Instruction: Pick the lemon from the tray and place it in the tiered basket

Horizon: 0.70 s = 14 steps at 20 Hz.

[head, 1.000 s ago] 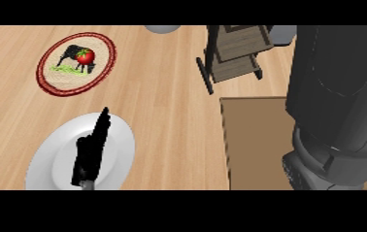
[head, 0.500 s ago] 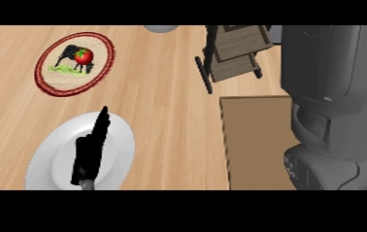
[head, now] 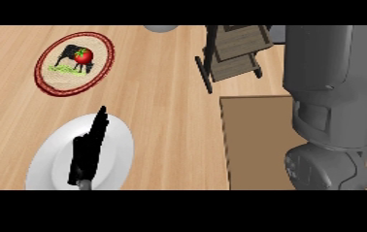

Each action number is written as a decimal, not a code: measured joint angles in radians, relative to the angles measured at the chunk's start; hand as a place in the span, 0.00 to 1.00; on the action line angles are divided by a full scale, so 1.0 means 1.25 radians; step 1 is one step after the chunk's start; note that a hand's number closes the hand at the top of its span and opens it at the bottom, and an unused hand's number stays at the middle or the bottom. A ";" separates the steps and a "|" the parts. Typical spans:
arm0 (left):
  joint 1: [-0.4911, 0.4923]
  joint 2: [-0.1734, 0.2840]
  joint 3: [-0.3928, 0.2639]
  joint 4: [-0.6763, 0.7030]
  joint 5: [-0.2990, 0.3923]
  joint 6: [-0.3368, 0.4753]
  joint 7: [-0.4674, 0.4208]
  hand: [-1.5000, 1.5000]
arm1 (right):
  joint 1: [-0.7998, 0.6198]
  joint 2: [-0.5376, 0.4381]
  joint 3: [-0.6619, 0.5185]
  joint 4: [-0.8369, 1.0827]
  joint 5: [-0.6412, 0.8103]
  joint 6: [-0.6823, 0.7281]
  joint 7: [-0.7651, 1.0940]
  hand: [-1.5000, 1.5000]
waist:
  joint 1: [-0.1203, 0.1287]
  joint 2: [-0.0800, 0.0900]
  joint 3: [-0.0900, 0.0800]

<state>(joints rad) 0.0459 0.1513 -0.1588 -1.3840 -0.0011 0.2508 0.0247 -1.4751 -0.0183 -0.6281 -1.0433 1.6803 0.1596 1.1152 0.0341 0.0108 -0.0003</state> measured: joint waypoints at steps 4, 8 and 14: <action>0.000 -0.001 0.001 0.007 0.000 -0.003 -0.007 0.50 | 0.011 0.007 -0.044 -0.012 -0.055 -0.111 -0.009 0.00 | 0.004 0.000 0.000; -0.012 -0.003 -0.001 0.001 -0.004 -0.001 0.011 0.50 | 0.016 0.010 -0.059 -0.013 -0.091 -0.237 -0.031 0.00 | 0.007 0.000 0.000; -0.008 -0.006 0.005 0.011 -0.003 -0.002 0.007 0.50 | 0.019 0.011 -0.042 -0.034 -0.079 -0.401 -0.060 0.00 | -0.001 -0.003 0.000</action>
<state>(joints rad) 0.0358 0.1440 -0.1532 -1.3699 -0.0045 0.2484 0.0338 -1.4516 -0.0041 -0.6807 -1.0852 1.5811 -0.3413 1.0400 0.0331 0.0073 -0.0009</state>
